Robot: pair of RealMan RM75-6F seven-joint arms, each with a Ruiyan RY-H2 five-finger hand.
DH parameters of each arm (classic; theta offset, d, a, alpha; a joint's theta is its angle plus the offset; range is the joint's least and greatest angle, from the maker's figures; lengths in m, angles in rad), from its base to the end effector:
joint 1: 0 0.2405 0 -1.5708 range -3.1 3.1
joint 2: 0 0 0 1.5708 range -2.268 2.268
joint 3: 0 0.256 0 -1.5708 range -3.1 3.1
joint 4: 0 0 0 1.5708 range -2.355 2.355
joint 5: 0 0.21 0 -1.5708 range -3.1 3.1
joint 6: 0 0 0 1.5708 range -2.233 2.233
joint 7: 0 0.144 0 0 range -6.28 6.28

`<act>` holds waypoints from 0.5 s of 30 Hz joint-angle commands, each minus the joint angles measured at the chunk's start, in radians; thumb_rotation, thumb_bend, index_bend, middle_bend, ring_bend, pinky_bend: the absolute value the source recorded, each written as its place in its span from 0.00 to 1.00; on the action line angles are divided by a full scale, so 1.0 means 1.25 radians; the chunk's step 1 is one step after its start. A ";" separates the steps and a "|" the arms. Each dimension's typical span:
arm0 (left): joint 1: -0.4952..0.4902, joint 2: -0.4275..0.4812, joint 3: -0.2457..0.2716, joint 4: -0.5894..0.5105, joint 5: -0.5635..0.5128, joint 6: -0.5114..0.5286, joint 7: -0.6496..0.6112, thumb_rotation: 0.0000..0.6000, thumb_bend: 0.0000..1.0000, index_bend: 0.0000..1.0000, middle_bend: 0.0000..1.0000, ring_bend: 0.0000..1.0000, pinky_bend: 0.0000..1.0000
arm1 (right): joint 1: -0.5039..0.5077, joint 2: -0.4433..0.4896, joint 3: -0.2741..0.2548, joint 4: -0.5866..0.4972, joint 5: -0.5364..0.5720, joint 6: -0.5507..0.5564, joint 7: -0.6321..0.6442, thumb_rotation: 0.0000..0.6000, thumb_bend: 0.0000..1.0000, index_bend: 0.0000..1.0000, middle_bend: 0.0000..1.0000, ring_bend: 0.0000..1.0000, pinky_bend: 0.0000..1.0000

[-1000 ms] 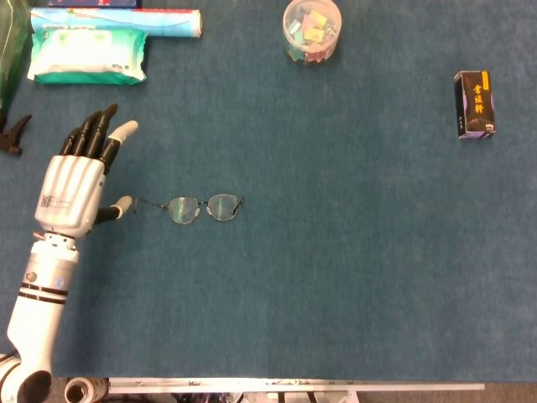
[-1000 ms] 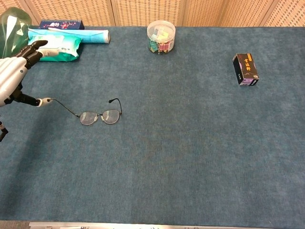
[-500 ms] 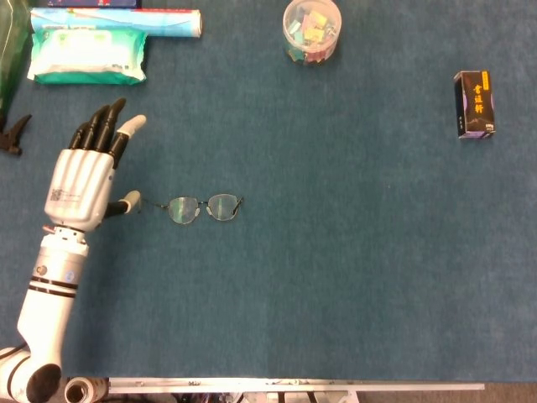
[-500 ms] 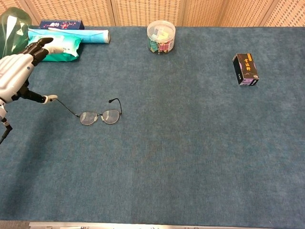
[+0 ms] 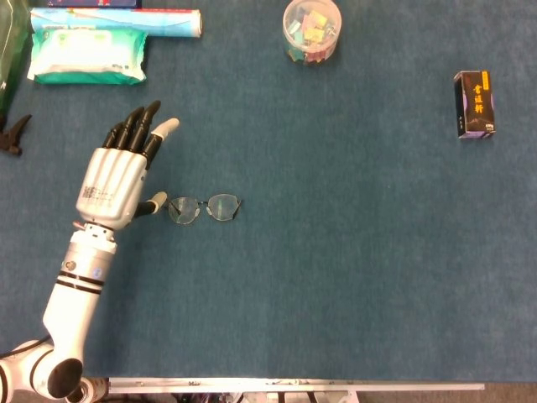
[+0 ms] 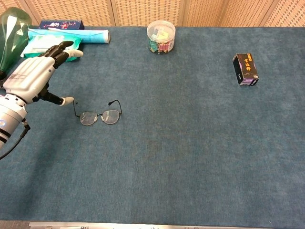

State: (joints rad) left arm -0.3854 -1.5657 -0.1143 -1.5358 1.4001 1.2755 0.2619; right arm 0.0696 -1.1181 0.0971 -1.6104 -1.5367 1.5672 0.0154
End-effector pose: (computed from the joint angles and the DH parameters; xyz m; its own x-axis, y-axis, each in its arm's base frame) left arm -0.2067 0.2603 0.0082 0.3071 0.1068 0.9457 0.9296 -0.2462 -0.2741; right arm -0.3005 -0.1850 0.1751 0.3778 0.1203 0.9180 -0.9225 -0.0356 0.3843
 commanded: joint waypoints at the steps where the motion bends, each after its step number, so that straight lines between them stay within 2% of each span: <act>1: -0.003 -0.011 0.003 0.012 -0.006 -0.006 -0.001 1.00 0.13 0.14 0.00 0.00 0.14 | -0.002 0.003 0.002 -0.004 -0.001 0.005 0.004 1.00 0.16 0.51 0.47 0.36 0.60; 15: -0.011 -0.055 0.012 0.068 -0.012 -0.022 -0.021 1.00 0.13 0.14 0.00 0.00 0.14 | -0.004 0.010 0.008 -0.011 -0.001 0.012 0.012 1.00 0.17 0.51 0.47 0.36 0.60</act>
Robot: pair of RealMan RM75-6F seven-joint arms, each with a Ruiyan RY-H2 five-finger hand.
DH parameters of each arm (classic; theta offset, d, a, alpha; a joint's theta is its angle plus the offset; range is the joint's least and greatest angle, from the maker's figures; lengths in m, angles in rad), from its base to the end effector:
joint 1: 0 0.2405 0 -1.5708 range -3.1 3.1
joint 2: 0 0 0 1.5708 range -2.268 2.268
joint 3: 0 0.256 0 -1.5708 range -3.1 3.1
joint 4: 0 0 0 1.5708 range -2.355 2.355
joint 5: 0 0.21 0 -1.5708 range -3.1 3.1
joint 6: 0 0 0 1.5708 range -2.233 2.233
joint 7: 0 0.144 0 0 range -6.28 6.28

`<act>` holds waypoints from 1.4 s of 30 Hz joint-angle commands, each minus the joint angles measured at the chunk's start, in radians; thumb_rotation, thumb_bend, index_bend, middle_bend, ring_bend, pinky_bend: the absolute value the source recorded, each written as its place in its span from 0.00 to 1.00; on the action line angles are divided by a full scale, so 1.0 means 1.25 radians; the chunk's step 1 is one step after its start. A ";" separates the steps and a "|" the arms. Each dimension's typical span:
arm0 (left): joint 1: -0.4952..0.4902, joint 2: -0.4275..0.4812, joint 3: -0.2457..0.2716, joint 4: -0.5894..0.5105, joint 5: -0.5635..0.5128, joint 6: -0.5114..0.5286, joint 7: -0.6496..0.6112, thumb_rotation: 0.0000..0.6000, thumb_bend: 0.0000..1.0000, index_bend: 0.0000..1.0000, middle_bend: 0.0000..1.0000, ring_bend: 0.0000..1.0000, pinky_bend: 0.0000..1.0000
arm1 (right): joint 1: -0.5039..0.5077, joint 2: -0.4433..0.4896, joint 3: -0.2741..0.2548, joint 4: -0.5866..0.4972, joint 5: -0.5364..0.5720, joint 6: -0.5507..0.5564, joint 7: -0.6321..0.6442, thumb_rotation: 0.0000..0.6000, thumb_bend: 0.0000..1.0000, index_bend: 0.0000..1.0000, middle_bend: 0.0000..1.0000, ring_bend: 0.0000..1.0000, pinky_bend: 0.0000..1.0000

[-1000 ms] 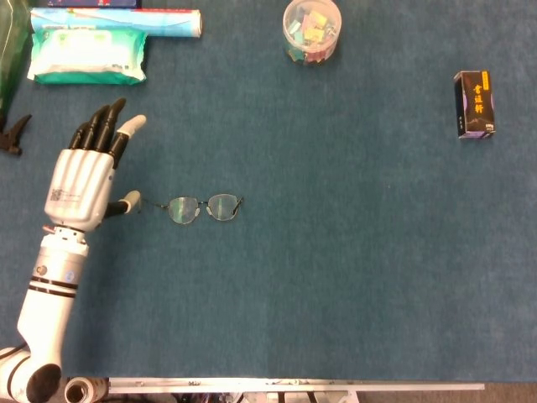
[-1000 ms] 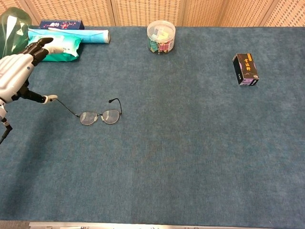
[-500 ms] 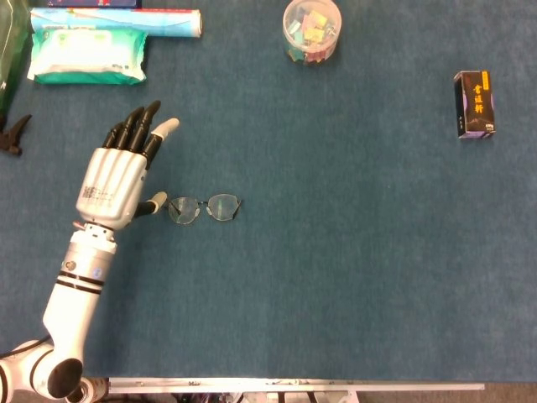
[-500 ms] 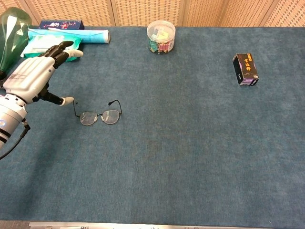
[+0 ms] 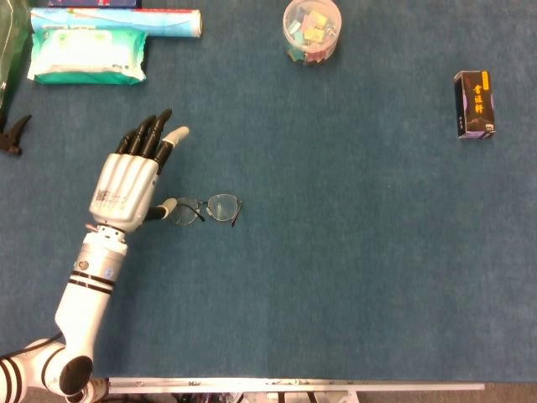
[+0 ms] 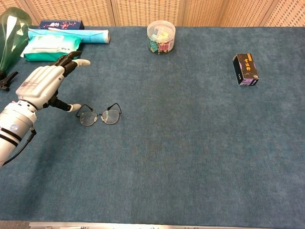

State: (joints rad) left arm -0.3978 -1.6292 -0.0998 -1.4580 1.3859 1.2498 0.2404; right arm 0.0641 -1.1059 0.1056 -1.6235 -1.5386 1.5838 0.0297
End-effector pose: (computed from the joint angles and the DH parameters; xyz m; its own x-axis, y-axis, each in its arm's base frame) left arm -0.2109 0.2607 -0.0135 0.3066 0.1467 0.9405 0.9328 -0.2429 -0.2662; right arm -0.2979 -0.1845 0.1810 0.3621 0.1424 0.9212 -0.9281 -0.0366 0.3705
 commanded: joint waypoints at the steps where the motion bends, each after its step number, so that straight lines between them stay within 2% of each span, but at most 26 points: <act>1: -0.001 -0.006 0.001 0.009 0.000 -0.001 -0.006 1.00 0.13 0.14 0.00 0.00 0.14 | 0.000 0.001 0.001 0.000 0.002 0.000 0.001 1.00 0.17 0.51 0.47 0.36 0.60; 26: 0.005 -0.025 0.016 0.072 0.007 -0.004 -0.051 1.00 0.13 0.14 0.00 0.00 0.14 | -0.012 0.030 0.017 -0.014 0.005 0.030 -0.011 1.00 0.17 0.51 0.47 0.36 0.60; 42: 0.007 -0.024 0.016 0.094 0.041 0.037 -0.022 1.00 0.13 0.14 0.00 0.00 0.14 | -0.019 0.046 0.020 -0.026 0.003 0.043 -0.038 1.00 0.17 0.51 0.47 0.36 0.60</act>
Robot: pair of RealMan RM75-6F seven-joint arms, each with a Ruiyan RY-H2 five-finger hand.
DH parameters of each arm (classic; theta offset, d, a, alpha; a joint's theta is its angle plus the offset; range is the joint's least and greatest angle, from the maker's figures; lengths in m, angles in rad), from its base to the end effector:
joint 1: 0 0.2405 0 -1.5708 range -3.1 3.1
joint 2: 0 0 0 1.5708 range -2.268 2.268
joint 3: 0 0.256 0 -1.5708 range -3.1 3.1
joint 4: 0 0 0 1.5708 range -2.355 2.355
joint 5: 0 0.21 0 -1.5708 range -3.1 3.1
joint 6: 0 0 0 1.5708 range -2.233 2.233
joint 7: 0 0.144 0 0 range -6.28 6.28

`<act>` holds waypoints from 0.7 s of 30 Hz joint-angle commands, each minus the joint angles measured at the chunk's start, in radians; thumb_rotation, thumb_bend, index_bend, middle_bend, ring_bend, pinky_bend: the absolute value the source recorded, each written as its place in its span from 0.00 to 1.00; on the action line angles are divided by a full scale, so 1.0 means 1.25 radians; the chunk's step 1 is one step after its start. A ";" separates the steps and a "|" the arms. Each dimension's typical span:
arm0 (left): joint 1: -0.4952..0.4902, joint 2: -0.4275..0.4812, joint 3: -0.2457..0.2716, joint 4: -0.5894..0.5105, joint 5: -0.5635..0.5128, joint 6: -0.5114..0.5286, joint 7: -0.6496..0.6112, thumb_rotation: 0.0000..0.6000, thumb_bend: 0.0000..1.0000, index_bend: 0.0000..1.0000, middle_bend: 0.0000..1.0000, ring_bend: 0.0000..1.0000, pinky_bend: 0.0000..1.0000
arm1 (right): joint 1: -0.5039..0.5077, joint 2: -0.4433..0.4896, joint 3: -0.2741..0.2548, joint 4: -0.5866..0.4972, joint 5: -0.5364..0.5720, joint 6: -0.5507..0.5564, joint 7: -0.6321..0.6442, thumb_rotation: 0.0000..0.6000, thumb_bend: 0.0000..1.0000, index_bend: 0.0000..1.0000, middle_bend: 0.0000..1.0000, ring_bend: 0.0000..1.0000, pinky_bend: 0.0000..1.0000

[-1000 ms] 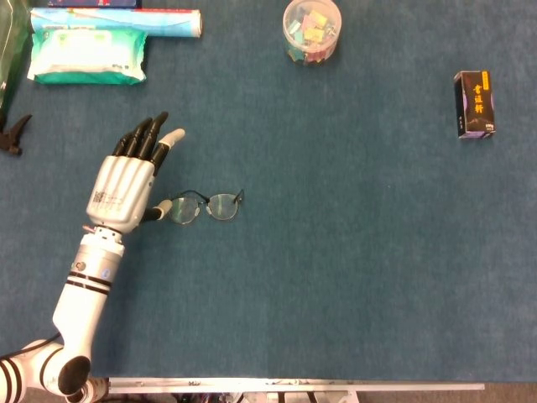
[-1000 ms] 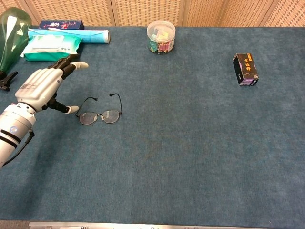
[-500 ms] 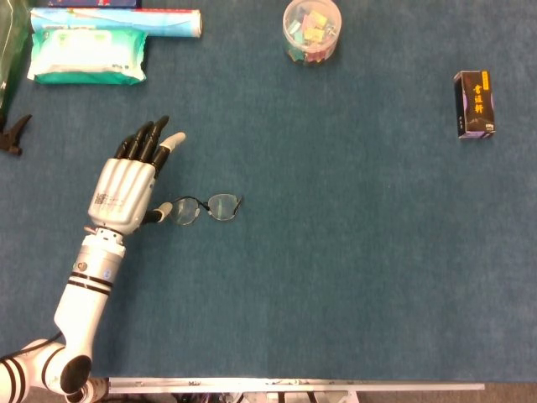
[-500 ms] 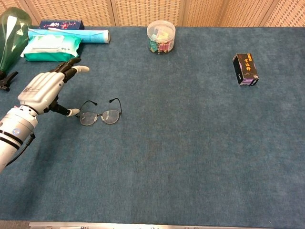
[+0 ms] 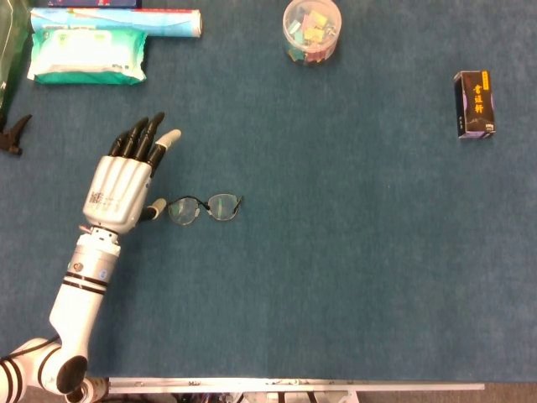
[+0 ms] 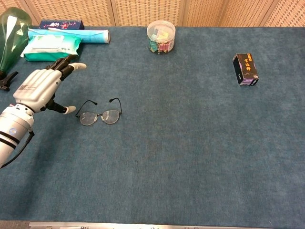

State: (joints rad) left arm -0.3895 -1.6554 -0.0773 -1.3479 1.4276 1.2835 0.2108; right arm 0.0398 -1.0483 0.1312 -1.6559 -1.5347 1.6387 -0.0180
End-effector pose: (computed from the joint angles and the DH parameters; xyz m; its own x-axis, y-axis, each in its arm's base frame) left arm -0.2281 0.2610 -0.0156 0.3609 0.1064 0.9265 0.9111 -0.2525 -0.3259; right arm -0.2942 -0.1803 0.2068 0.4242 0.2139 0.8799 -0.9000 -0.0076 0.4358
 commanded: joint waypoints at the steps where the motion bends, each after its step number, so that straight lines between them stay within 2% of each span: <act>1: 0.001 -0.003 -0.002 0.006 0.011 0.013 -0.001 1.00 0.13 0.14 0.00 0.00 0.14 | 0.000 0.000 0.000 0.000 0.000 -0.002 -0.001 1.00 0.17 0.51 0.47 0.36 0.60; 21: -0.007 -0.013 -0.009 -0.012 0.020 0.018 0.011 1.00 0.15 0.14 0.00 0.00 0.14 | -0.001 0.001 0.002 -0.001 0.002 0.000 0.004 1.00 0.17 0.51 0.47 0.36 0.60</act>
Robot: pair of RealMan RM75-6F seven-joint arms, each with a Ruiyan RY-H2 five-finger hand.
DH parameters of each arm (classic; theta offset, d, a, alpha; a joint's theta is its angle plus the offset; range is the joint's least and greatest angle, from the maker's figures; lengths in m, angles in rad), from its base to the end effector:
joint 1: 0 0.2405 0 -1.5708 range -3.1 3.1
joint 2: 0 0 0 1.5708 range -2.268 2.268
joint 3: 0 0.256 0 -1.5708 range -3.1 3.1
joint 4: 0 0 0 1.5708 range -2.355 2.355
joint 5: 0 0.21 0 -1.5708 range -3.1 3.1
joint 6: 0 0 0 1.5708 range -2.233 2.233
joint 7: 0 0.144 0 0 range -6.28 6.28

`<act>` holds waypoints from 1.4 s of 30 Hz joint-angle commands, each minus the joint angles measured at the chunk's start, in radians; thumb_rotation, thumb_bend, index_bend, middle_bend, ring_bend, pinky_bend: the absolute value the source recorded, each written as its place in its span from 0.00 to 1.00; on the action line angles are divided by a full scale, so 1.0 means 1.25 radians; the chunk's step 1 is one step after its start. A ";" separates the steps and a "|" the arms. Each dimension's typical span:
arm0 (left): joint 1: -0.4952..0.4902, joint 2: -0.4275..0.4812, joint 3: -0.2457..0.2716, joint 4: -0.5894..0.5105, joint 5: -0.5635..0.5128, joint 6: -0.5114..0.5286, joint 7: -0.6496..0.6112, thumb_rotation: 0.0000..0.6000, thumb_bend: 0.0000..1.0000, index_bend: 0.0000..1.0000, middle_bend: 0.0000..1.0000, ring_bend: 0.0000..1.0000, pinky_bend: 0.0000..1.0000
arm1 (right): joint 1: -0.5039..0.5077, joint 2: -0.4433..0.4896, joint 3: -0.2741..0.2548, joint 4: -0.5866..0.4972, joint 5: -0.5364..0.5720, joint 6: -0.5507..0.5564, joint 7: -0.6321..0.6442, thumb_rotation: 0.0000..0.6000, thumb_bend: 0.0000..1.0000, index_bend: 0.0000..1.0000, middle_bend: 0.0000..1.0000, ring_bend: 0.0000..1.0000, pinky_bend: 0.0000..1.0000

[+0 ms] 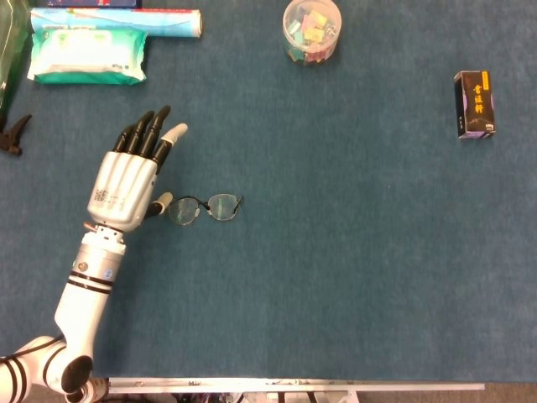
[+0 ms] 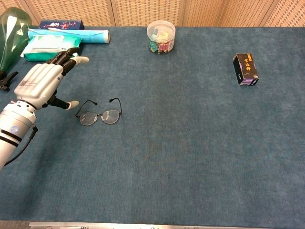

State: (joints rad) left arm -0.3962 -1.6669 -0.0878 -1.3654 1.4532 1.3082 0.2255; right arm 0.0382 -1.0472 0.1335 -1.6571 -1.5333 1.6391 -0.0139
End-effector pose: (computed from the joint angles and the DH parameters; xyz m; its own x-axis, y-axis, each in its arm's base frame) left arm -0.2149 0.2617 -0.0152 0.3461 0.0710 0.9355 0.9073 -0.2793 -0.3144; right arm -0.2942 -0.1803 0.2075 0.4205 0.2158 0.8813 -0.9019 -0.0060 0.4318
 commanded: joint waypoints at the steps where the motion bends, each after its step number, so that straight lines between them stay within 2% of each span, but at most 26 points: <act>1: -0.002 -0.006 0.000 0.002 -0.001 -0.003 -0.003 1.00 0.15 0.14 0.00 0.00 0.14 | 0.000 0.001 0.001 0.000 0.001 0.001 0.002 1.00 0.17 0.51 0.47 0.36 0.60; 13: -0.009 -0.025 -0.005 0.009 0.002 -0.003 -0.011 1.00 0.15 0.14 0.00 0.00 0.14 | -0.002 0.003 0.003 0.000 0.001 0.003 0.009 1.00 0.17 0.51 0.47 0.36 0.60; 42: -0.012 -0.094 0.004 0.123 -0.014 -0.035 -0.083 1.00 0.15 0.14 0.00 0.00 0.14 | -0.008 0.012 0.006 -0.007 -0.001 0.014 0.027 1.00 0.17 0.51 0.47 0.36 0.60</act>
State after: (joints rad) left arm -0.4109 -1.7826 -0.0833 -1.2140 1.4371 1.2660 0.1237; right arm 0.0289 -1.0328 0.1404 -1.6657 -1.5351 1.6561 0.0202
